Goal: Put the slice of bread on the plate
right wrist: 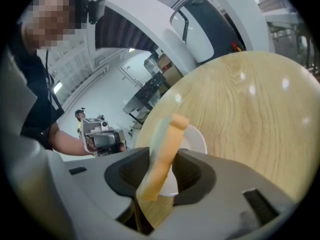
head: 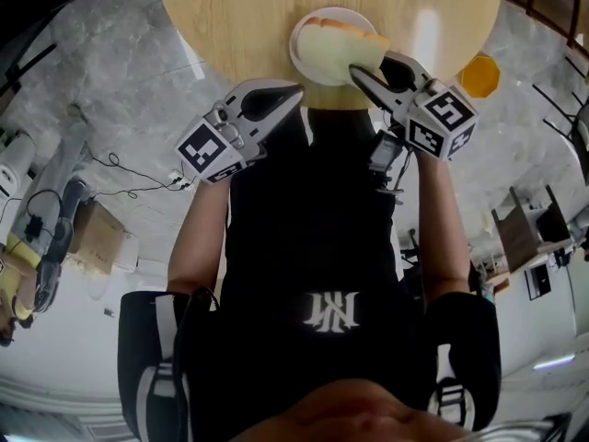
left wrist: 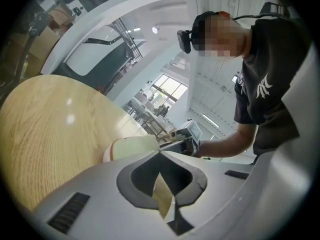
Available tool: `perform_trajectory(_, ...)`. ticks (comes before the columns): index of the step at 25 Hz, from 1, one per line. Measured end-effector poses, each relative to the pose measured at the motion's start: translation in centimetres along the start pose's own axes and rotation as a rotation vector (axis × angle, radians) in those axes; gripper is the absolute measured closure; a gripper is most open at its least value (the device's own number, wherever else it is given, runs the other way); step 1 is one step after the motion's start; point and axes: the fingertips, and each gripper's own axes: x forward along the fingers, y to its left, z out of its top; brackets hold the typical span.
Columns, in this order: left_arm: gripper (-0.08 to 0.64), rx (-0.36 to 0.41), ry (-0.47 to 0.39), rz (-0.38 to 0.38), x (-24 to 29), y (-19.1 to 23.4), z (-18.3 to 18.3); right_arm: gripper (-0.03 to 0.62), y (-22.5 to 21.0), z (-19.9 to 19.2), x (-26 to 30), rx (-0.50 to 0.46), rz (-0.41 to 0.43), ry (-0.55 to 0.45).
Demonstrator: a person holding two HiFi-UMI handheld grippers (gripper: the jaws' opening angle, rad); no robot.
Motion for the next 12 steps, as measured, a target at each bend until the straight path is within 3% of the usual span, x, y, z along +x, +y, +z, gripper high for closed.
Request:
perform_trajectory(4, 0.548, -0.007, 0.004, -0.007, 0.6, -0.1, -0.3, 0.498, 1.4, 1.0, -0.1, 0.088, 0.138, -0.064)
perform_trajectory(7, 0.548, -0.012, 0.006, -0.008, 0.4, -0.3, -0.6, 0.499, 2.2, 1.1, 0.2, 0.145, 0.207, -0.065)
perform_trajectory(10, 0.548, -0.013, 0.01, -0.007, 0.2, -0.3, -0.8, 0.499, 1.9, 0.7, 0.7, 0.177, 0.212, -0.055)
perform_trajectory(12, 0.548, -0.012, 0.009, -0.007, 0.2, -0.3, -0.9, 0.484, 1.3, 0.2, 0.9, 0.117, 0.16, -0.027)
